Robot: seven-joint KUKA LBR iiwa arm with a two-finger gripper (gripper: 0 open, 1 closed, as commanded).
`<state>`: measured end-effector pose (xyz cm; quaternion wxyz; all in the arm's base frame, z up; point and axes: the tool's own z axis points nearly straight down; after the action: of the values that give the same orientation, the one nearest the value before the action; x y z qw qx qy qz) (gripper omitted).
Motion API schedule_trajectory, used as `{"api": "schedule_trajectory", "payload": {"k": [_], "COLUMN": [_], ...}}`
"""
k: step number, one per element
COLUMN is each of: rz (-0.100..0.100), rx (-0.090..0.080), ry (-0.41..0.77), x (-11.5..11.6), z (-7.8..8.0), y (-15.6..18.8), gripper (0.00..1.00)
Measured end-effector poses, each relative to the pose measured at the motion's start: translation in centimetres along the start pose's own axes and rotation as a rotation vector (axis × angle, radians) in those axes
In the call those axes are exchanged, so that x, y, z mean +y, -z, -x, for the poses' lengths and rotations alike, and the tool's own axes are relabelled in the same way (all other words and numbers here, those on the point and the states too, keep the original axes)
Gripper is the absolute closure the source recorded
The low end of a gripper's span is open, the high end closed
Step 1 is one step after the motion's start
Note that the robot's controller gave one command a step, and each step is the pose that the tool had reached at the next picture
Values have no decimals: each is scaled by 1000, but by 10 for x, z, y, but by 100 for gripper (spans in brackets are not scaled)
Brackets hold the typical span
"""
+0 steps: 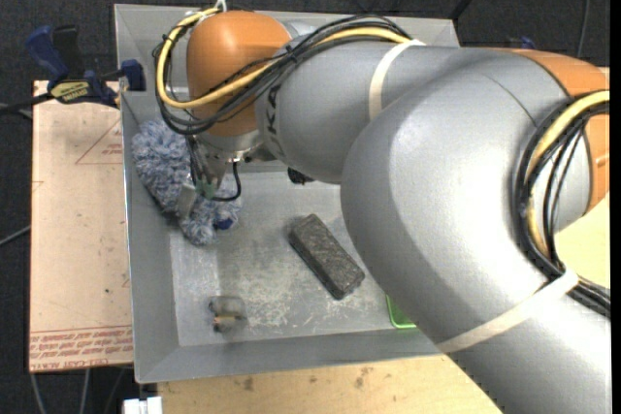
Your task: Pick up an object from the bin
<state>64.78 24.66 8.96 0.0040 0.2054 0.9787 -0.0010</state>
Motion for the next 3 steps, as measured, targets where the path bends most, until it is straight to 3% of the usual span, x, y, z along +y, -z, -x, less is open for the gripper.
{"api": "schedule_trajectory", "payload": {"k": [3], "rz": [-3], "rx": [11], "ry": [0], "x": [0], "z": [-2], "y": [31], "gripper": [100]}}
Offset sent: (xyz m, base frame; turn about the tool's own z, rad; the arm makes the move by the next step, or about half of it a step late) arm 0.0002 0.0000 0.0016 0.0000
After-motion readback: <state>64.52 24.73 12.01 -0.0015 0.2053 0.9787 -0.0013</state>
